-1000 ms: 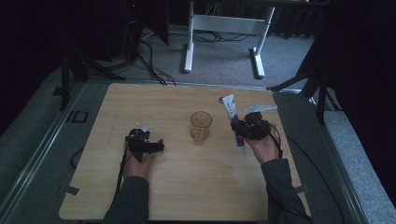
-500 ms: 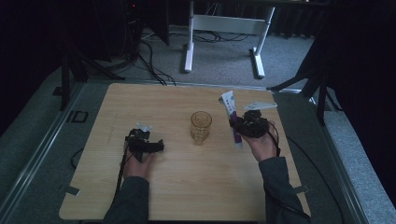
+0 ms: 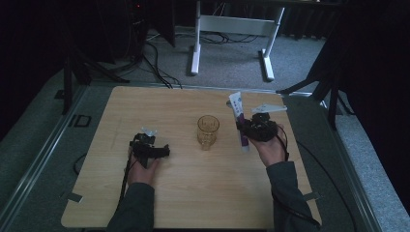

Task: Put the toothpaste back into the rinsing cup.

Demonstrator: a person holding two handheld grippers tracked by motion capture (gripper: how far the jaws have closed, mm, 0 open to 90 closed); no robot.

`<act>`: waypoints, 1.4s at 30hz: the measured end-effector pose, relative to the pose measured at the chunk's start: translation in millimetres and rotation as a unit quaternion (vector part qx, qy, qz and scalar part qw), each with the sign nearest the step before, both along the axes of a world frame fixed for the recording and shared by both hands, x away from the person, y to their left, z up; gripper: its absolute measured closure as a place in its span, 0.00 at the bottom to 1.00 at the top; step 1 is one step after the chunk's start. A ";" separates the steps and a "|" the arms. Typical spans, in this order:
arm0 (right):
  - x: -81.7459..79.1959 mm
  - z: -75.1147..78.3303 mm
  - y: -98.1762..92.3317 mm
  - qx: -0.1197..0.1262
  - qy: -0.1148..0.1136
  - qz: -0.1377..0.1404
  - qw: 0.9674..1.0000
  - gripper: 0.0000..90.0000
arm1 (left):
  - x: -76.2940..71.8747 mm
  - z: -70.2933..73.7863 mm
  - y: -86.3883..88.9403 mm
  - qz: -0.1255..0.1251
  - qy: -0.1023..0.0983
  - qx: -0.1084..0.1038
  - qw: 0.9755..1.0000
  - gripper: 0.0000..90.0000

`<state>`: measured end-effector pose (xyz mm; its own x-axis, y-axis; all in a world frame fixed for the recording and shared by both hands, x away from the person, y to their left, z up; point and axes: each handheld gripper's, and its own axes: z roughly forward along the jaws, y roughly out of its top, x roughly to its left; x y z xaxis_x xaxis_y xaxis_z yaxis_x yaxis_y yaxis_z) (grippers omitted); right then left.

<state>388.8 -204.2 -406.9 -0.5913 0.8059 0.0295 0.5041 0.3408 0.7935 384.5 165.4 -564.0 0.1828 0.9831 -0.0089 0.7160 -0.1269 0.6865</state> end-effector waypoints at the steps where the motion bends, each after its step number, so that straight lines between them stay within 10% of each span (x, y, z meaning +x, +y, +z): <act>1: 0.3 0.3 0.1 0.001 -0.001 -0.001 1.000 0.80 | 0.0 0.0 0.0 0.000 0.000 0.000 1.000 0.03; 42: 11.2 7.2 12.9 0.018 -0.023 -0.006 1.000 0.80 | 0.0 0.0 0.0 0.000 0.000 0.000 1.000 0.03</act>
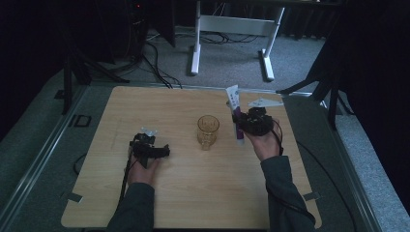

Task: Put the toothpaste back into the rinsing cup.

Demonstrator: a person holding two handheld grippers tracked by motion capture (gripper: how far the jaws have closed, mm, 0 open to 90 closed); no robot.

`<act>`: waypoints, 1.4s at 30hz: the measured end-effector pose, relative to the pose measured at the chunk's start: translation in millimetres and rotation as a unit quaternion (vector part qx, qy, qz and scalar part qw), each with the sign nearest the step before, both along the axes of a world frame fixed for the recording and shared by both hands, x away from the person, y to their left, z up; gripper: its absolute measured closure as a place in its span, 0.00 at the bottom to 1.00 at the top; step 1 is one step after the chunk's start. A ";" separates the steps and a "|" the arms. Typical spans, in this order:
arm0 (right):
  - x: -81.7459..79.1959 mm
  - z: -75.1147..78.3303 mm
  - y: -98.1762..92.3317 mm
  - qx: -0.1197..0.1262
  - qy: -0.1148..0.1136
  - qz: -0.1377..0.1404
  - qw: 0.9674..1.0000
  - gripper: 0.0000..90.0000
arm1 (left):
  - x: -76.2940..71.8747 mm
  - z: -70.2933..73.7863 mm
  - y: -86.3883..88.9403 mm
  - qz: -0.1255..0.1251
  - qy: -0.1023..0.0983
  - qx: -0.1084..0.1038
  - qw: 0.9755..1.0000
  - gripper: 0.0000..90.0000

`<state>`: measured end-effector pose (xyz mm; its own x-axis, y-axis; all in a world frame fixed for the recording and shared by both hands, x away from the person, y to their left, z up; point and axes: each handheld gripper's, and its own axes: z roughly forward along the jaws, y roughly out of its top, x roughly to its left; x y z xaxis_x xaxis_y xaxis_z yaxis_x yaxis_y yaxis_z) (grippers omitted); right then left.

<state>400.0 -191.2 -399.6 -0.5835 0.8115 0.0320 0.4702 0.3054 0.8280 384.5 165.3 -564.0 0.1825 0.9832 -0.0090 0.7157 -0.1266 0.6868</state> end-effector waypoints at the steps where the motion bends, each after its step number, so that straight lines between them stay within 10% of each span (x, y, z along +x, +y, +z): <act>1: 0.1 0.1 0.3 0.000 -0.001 0.000 1.000 0.80 | 0.0 0.0 0.0 0.000 0.000 0.000 1.000 0.03; 42: 12.5 13.7 10.7 0.065 -0.024 -0.006 0.998 0.80 | 0.0 0.0 0.1 0.000 0.000 0.000 1.000 0.03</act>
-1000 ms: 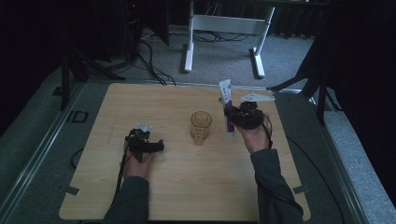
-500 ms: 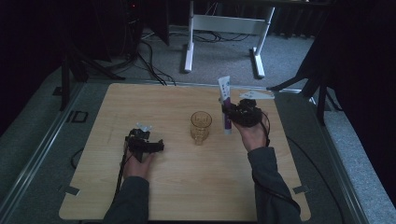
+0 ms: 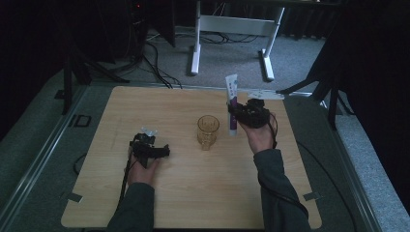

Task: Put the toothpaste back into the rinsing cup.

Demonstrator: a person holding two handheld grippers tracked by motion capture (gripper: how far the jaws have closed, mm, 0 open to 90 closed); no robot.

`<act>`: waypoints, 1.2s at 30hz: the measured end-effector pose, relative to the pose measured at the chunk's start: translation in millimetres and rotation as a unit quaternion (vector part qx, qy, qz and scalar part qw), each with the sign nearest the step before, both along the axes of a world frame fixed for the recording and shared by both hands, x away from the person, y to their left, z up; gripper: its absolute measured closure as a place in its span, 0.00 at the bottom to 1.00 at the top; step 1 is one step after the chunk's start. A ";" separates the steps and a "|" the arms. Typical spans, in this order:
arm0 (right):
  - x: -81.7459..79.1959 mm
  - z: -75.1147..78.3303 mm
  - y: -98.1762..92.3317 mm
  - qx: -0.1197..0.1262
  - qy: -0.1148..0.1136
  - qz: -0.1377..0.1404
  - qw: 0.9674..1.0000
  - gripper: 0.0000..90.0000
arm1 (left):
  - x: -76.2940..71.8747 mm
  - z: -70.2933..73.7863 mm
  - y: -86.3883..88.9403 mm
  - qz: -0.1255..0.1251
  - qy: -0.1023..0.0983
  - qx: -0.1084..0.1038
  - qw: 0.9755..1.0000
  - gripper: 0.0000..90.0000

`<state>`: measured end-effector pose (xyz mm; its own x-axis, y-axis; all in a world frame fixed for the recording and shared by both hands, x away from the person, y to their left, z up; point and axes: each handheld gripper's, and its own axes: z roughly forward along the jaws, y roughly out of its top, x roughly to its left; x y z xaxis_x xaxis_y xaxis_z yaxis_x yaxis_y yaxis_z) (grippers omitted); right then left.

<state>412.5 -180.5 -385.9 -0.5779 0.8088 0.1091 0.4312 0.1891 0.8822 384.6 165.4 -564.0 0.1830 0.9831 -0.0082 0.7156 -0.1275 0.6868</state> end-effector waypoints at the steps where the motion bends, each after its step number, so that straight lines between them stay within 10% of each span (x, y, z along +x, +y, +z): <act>1: 0.4 0.8 0.9 0.000 -0.002 0.000 1.000 0.80 | 0.0 0.0 0.0 0.000 0.000 0.000 1.000 0.03; 36: 10.4 6.9 18.7 0.028 -0.017 0.005 0.999 0.80 | 0.0 0.0 0.0 0.000 0.000 0.000 1.000 0.03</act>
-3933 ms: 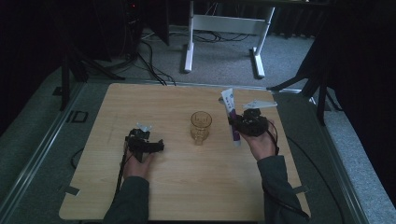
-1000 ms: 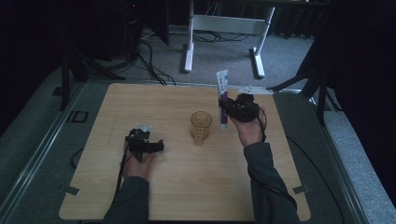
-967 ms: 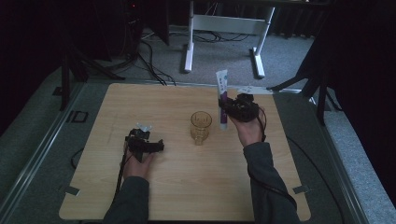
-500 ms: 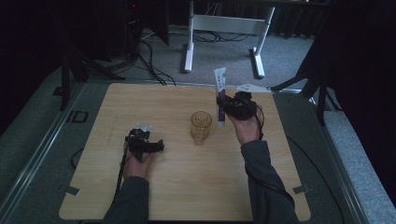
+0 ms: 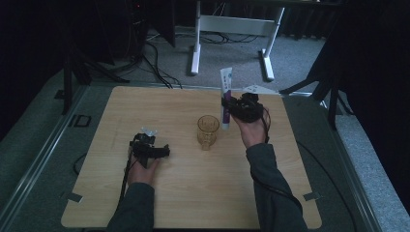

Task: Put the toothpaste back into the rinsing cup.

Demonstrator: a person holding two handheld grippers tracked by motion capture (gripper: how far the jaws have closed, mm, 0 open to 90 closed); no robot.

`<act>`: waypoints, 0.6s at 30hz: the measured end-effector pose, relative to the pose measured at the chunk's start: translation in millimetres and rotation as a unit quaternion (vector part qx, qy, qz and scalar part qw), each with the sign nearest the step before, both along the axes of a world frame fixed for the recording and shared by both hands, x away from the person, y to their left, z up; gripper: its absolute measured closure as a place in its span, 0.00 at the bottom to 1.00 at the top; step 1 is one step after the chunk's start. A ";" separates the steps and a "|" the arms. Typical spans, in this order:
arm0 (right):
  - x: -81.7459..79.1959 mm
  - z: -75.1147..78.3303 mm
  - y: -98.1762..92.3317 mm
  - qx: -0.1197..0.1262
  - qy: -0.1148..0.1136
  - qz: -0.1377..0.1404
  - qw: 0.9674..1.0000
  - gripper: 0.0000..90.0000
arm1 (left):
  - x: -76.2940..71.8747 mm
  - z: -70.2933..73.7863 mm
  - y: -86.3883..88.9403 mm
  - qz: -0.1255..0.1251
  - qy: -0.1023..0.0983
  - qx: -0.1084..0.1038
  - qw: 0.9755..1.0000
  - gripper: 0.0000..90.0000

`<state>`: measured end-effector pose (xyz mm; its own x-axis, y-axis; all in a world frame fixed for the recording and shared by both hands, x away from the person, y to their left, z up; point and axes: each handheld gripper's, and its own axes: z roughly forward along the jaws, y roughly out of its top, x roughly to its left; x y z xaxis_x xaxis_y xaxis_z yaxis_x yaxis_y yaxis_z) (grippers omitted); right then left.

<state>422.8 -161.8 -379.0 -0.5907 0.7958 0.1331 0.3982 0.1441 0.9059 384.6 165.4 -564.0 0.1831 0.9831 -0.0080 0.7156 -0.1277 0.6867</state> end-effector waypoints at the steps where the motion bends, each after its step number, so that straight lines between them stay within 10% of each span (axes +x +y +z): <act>1: 0.3 -0.2 0.4 0.000 0.000 0.000 1.000 0.80 | 0.0 0.0 0.0 0.000 0.000 0.000 1.000 0.03; 18: 7.0 -6.5 9.2 0.003 -0.008 0.004 1.000 0.80 | 0.0 0.0 0.0 0.000 0.000 0.000 1.000 0.03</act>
